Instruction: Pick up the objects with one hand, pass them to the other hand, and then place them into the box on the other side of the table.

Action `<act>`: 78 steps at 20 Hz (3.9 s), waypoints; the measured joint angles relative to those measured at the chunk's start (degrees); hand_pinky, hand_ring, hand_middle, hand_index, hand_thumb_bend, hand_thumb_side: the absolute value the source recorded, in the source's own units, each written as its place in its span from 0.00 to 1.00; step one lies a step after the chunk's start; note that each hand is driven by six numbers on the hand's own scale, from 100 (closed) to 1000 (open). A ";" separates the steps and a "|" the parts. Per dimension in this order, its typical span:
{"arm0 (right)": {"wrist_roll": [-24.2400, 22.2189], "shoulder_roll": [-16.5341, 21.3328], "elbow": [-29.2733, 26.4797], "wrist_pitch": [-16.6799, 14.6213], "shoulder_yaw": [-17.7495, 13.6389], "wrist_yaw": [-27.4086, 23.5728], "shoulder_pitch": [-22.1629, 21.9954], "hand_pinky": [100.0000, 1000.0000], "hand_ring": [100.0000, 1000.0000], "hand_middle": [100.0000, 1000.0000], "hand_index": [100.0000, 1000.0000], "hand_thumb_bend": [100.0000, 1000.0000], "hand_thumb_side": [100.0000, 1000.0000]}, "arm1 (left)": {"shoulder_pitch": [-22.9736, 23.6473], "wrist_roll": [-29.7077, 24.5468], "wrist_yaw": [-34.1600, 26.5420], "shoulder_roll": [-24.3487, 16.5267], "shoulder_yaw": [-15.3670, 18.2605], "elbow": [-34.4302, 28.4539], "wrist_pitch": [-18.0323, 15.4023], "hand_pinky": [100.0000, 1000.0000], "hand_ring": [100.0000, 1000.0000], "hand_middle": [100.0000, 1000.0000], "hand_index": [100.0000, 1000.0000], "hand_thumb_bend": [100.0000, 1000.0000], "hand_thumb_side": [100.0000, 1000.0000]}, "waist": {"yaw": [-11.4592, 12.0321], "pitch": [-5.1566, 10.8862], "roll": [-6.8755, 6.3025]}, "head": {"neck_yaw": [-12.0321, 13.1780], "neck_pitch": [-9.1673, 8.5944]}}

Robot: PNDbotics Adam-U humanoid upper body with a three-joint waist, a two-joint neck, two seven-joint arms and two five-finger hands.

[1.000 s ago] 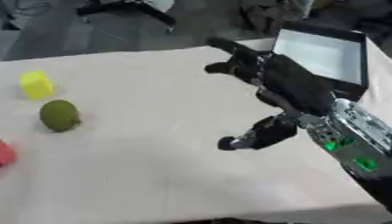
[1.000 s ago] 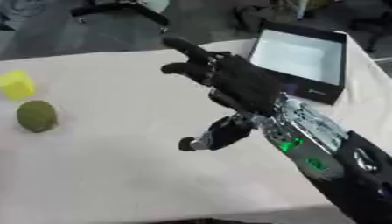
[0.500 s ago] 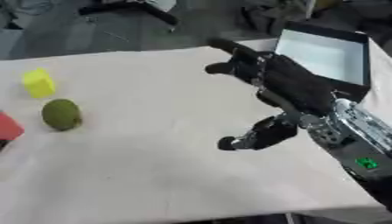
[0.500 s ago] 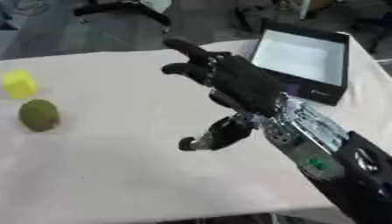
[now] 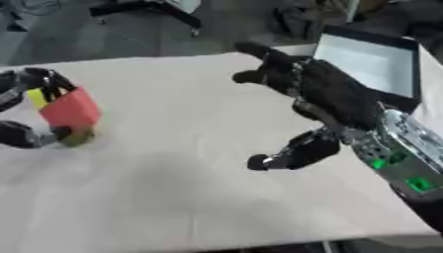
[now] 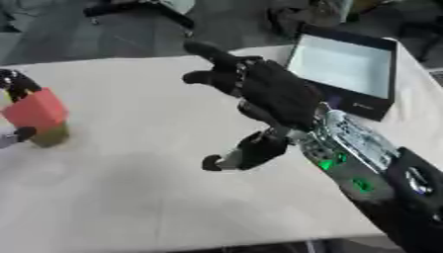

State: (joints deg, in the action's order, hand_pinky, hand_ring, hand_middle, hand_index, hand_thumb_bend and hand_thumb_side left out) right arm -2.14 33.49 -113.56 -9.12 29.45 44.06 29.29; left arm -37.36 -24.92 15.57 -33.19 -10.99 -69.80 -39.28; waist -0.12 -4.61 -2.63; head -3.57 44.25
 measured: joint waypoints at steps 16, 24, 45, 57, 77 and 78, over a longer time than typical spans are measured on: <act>-0.66 -2.01 -0.01 -1.74 0.64 -0.19 3.04 0.57 0.68 1.00 0.86 0.69 0.30 | -9.84 -9.06 -10.11 13.09 -6.97 0.96 9.06 0.45 0.32 0.33 0.60 0.00 0.16 | -2.21 -0.79 -0.19 | 1.34 0.00; -0.95 -2.06 -0.01 -1.99 0.65 -0.20 3.58 0.58 0.68 1.00 0.86 0.68 0.31 | -9.95 -9.42 -9.30 15.41 -10.79 0.71 9.42 0.45 0.32 0.33 0.60 0.00 0.16 | -2.66 -0.79 -0.76 | 1.36 0.00; -1.94 -2.54 -0.01 -1.53 1.00 0.05 3.98 0.57 0.68 1.00 0.85 0.69 0.30 | -11.31 -13.38 -17.08 16.59 -16.66 -6.43 13.38 0.44 0.31 0.32 0.59 0.00 0.16 | -2.60 -0.82 -1.02 | 0.19 0.00; -2.00 -2.54 -0.02 -1.63 1.00 0.14 3.71 0.57 0.68 1.00 0.82 0.61 0.26 | -11.80 -17.00 -21.69 17.06 -16.95 -9.21 17.00 0.43 0.30 0.31 0.58 0.00 0.16 | -2.62 -0.82 -1.03 | 0.12 0.00; -1.94 -2.55 -1.23 -1.75 1.36 2.08 3.43 0.59 0.69 1.00 0.41 0.24 0.22 | -12.02 -20.80 -25.95 16.47 -16.93 -11.14 20.80 0.43 0.31 0.32 0.59 0.00 0.16 | -2.66 -0.85 -1.07 | -0.05 0.00; -1.70 -2.55 -1.24 -1.60 1.35 2.09 3.41 0.59 0.69 1.00 0.37 0.23 0.22 | -12.02 -20.85 -25.97 16.45 -16.93 -11.24 20.85 0.44 0.31 0.32 0.59 0.00 0.16 | -2.67 -0.85 -1.07 | -0.05 0.00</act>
State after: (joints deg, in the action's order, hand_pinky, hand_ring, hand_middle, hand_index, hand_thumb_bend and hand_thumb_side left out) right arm -3.85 30.93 -114.79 -10.72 30.80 46.15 32.70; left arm -49.37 -45.78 -10.40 -16.74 -27.92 -81.05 -18.42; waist -2.78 -5.47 -3.70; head -3.62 44.25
